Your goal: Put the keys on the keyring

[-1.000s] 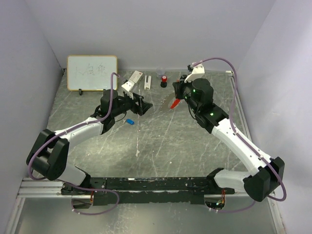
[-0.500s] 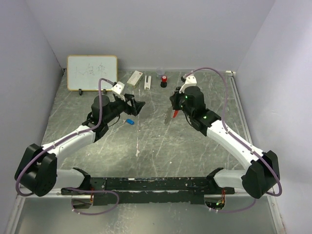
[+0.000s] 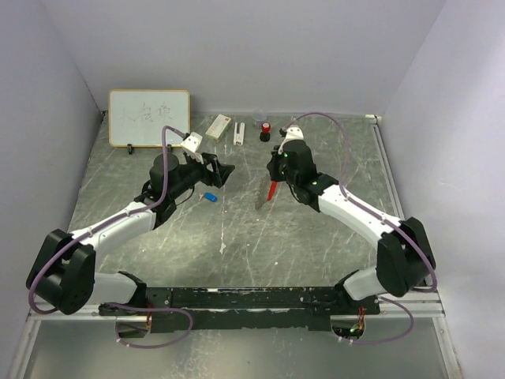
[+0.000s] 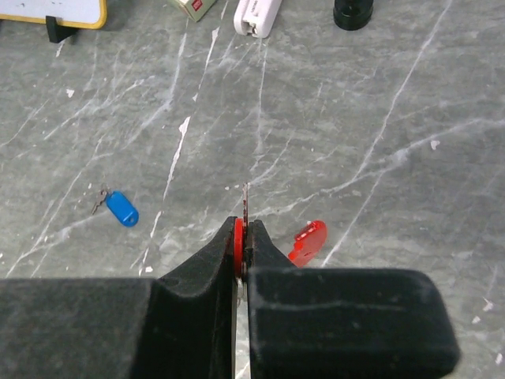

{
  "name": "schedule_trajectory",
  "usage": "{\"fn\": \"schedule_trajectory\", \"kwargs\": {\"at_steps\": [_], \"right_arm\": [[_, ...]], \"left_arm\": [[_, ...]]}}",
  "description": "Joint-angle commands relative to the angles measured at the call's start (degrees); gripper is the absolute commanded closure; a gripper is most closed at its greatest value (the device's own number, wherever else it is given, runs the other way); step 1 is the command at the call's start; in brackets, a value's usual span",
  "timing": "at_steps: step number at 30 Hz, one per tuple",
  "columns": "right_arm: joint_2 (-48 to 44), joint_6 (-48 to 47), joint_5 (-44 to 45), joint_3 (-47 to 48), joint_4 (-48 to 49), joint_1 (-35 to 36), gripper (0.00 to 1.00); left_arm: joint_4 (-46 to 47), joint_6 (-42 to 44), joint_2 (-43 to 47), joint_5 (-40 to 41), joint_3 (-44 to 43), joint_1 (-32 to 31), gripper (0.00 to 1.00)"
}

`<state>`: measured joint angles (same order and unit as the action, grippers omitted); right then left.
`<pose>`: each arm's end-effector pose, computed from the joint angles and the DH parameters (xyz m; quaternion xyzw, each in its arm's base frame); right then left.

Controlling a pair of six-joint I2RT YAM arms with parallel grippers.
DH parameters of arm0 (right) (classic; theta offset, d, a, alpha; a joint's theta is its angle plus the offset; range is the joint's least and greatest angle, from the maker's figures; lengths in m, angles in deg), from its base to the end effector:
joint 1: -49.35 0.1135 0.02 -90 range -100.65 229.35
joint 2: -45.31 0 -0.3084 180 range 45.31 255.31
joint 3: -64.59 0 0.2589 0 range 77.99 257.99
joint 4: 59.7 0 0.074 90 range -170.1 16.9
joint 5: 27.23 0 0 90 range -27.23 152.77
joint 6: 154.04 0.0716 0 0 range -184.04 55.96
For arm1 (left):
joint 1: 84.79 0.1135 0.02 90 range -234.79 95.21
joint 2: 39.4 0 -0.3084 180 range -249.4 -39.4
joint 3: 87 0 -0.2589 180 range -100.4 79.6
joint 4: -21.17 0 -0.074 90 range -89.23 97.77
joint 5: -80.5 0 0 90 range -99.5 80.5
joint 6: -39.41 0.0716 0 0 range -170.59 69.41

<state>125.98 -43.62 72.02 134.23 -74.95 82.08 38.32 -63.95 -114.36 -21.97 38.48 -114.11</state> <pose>0.3039 0.1816 0.3042 -0.0485 0.8463 0.1741 0.5012 0.2769 -0.1732 0.3127 0.1742 0.7055 -0.3219 0.6069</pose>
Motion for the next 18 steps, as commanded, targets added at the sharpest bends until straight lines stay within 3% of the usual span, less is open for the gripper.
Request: {"fn": "schedule_trajectory", "kwargs": {"at_steps": [1, 18], "right_arm": [[3.76, 0.83, -0.93, 4.00, 4.53, 0.06, 1.00], [19.41, 1.89, -5.22, 14.63, 12.96, 0.05, 1.00]], "left_arm": [[0.83, -0.04, -0.11, -0.29, 0.04, 0.82, 0.16], [1.42, -0.38, 0.24, -1.08, 0.97, 2.60, 0.16]]}}
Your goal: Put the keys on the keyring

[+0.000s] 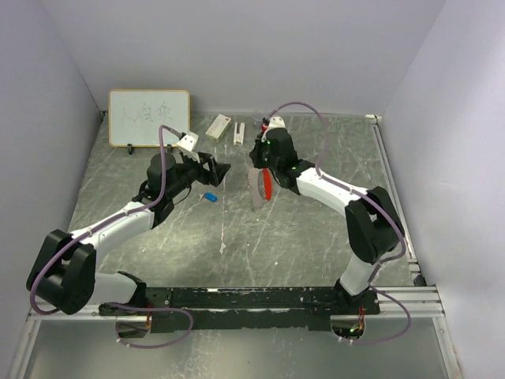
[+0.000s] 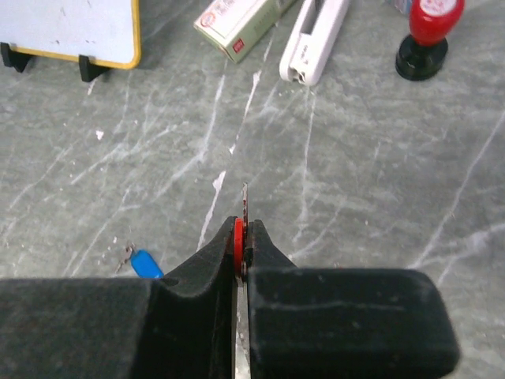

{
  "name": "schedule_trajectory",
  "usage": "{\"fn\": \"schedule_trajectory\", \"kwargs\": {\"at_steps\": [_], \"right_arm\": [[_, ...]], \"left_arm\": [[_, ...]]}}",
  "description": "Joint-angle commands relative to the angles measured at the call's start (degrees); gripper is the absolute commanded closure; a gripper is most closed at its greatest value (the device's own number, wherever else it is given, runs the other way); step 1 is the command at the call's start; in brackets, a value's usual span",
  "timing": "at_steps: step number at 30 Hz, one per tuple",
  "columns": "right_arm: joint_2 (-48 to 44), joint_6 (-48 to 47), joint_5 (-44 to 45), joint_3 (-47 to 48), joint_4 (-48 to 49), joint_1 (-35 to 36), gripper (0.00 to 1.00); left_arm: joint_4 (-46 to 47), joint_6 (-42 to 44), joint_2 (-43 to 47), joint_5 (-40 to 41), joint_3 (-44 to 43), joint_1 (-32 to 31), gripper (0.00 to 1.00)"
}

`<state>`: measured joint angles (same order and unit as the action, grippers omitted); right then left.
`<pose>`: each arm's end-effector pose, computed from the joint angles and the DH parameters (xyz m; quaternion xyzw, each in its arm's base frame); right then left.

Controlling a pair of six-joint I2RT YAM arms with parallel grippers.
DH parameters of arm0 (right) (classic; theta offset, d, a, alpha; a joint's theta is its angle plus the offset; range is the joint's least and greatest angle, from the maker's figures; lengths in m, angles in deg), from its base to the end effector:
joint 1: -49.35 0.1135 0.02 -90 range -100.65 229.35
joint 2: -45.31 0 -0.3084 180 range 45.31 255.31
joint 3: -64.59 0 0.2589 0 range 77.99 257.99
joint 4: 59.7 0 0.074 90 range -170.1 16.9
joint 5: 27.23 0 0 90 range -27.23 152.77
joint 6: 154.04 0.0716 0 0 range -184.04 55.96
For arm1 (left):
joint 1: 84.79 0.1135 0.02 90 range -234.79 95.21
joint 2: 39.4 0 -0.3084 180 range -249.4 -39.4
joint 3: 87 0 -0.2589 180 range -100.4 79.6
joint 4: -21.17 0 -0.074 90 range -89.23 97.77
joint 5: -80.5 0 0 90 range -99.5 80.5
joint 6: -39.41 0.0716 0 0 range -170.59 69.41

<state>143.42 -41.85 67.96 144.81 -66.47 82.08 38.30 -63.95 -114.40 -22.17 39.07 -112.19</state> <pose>0.3753 0.2335 0.2787 -0.0529 0.8396 0.2148 0.4961 0.2816 -0.1636 0.3084 0.1635 0.7119 -0.3118 0.6077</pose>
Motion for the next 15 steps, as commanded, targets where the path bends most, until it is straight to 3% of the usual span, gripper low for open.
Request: {"fn": "schedule_trajectory", "kwargs": {"at_steps": [1, 11, 15], "right_arm": [[2.64, 0.00, -1.43, 5.01, 4.79, 0.10, 1.00], [8.48, 0.95, -4.61, 7.27, 8.92, -0.24, 0.97], [9.09, 1.90, -5.41, 6.54, 10.64, -0.61, 0.63]], "left_arm": [[1.59, -0.47, 0.29, -1.01, 0.37, 0.72, 0.16], [2.15, -1.30, 0.05, -1.58, 0.59, 0.85, 0.16], [2.17, -1.52, 0.12, -1.73, 0.54, 0.85, 0.16]]}}
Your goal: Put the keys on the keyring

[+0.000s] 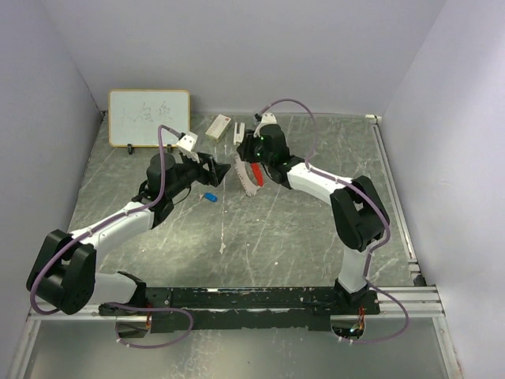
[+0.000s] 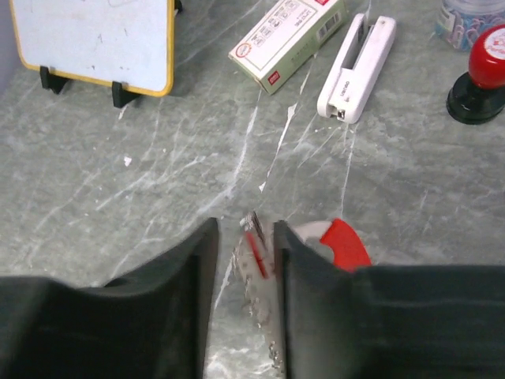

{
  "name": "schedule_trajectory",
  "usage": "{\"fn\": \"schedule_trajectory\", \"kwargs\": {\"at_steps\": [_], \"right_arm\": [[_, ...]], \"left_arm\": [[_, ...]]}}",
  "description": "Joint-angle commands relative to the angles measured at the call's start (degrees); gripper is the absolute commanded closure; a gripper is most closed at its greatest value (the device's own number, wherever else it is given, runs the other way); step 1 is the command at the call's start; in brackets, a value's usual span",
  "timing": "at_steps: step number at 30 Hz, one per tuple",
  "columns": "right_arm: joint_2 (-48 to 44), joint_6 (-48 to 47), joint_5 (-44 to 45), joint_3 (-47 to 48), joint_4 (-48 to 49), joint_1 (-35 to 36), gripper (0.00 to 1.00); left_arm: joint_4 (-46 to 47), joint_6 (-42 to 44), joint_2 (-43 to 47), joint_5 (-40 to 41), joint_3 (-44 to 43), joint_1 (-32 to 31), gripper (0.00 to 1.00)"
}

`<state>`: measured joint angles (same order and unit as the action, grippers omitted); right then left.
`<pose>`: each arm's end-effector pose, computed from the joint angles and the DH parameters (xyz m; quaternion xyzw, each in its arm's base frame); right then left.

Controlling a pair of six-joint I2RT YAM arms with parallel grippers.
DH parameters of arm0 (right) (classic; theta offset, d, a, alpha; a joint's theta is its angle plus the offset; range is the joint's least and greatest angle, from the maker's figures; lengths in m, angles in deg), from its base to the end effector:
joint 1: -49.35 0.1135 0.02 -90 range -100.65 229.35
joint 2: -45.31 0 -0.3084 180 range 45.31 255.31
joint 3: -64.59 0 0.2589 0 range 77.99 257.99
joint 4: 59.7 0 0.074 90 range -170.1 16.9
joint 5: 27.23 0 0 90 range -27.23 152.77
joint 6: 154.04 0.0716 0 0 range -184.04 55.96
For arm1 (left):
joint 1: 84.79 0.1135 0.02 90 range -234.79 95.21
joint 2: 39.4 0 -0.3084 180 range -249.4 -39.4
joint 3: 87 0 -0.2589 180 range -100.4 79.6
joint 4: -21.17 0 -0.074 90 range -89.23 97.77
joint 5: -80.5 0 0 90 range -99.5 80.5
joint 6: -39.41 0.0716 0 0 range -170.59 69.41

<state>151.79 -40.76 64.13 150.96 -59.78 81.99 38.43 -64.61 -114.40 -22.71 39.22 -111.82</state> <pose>0.4112 0.2614 0.2700 -0.0601 0.8179 0.2597 0.5100 0.2820 -0.1622 0.3078 0.1602 0.7127 -0.3164 0.6052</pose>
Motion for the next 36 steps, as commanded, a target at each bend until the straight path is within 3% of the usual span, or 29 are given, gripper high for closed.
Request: {"fn": "schedule_trajectory", "kwargs": {"at_steps": [1, 4, 7, 23, 33, 36], "right_arm": [[0.35, 0.87, -1.48, -0.25, 4.32, -0.62, 0.55], [-1.51, 0.73, -0.87, -2.21, 4.82, -0.72, 0.40], [-4.06, 0.62, -0.20, -4.44, 4.53, -0.90, 0.36], [-17.34, 1.46, -0.57, -20.43, -2.66, -0.87, 0.37], [-18.31, 1.16, -1.72, -21.03, -4.71, -0.87, 0.39], [-16.96, 0.54, -4.05, -19.66, -4.62, -0.11, 0.42]], "left_arm": [[2.00, -0.88, 0.17, -1.24, 0.39, 0.53, 0.16], [1.95, -0.92, 0.46, -1.13, 0.49, 0.57, 0.16], [2.23, -1.15, 0.54, -1.34, 0.49, 0.57, 0.18], [2.86, -3.57, -1.65, -4.10, 0.23, 0.57, 0.30], [-2.31, -3.54, -4.92, -4.50, -2.43, 0.57, 0.29], [-4.11, -4.10, -3.85, -0.14, -2.22, 0.70, 0.29]]}}
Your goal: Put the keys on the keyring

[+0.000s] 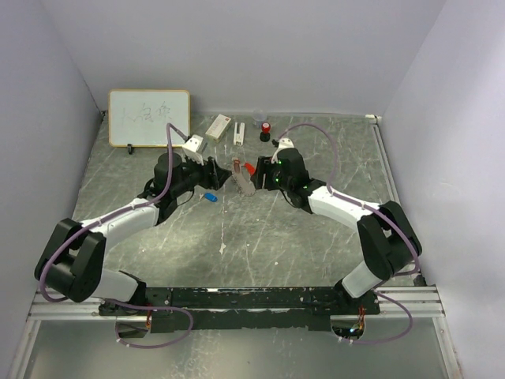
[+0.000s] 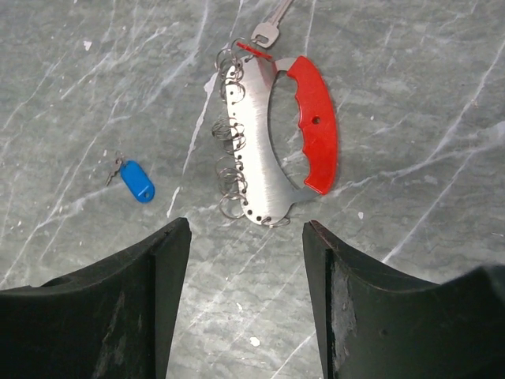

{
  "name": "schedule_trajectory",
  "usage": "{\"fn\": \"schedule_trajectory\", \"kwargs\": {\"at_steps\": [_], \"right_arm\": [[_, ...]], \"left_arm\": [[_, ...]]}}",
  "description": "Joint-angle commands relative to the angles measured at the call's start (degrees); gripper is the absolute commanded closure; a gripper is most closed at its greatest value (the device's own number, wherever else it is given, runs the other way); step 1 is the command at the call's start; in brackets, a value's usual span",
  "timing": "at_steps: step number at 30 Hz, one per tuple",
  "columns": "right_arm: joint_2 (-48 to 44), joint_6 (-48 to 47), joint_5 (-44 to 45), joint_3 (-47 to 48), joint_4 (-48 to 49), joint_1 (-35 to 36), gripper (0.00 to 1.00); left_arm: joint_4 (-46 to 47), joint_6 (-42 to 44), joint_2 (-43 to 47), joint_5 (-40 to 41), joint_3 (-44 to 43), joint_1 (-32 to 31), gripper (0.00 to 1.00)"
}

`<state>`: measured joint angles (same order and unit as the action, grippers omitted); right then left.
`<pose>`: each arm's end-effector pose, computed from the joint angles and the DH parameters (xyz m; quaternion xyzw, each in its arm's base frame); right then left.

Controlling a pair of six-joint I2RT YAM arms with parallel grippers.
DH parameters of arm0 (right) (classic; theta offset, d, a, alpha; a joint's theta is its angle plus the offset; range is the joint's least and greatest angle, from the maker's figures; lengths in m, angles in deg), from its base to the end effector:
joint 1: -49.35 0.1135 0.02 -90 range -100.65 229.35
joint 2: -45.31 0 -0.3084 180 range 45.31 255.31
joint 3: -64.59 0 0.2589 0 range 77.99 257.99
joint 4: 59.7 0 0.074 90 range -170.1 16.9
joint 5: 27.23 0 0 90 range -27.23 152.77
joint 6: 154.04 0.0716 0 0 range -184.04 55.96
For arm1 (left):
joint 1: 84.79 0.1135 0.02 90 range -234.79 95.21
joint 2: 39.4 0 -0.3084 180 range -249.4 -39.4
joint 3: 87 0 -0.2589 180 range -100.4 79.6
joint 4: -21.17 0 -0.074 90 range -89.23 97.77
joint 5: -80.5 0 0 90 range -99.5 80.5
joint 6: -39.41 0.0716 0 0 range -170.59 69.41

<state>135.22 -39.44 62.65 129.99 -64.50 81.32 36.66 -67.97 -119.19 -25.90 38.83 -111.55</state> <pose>0.3240 0.2024 0.2432 -0.0560 0.8612 0.2402 0.4445 0.2938 -0.1708 0.2800 0.1533 0.7489 -0.3401 0.5477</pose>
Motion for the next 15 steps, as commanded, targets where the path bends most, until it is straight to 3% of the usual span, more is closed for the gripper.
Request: {"fn": "schedule_trajectory", "kwargs": {"at_steps": [1, 6, 15], "right_arm": [[0.44, -1.00, -3.16, 1.86, 0.13, 1.23, 0.42], [5.83, -3.47, -4.13, 5.84, 1.67, 6.05, 0.43], [14.95, -4.71, -6.35, 13.92, 2.39, 8.83, 0.42]], "left_arm": [[-2.69, -1.33, 1.58, 5.12, -1.44, 0.72, 0.28], [-3.52, -5.90, 5.16, 11.82, 1.04, 2.94, 0.27], [-8.22, -6.63, 8.25, 13.00, 1.75, 6.55, 0.27]]}}
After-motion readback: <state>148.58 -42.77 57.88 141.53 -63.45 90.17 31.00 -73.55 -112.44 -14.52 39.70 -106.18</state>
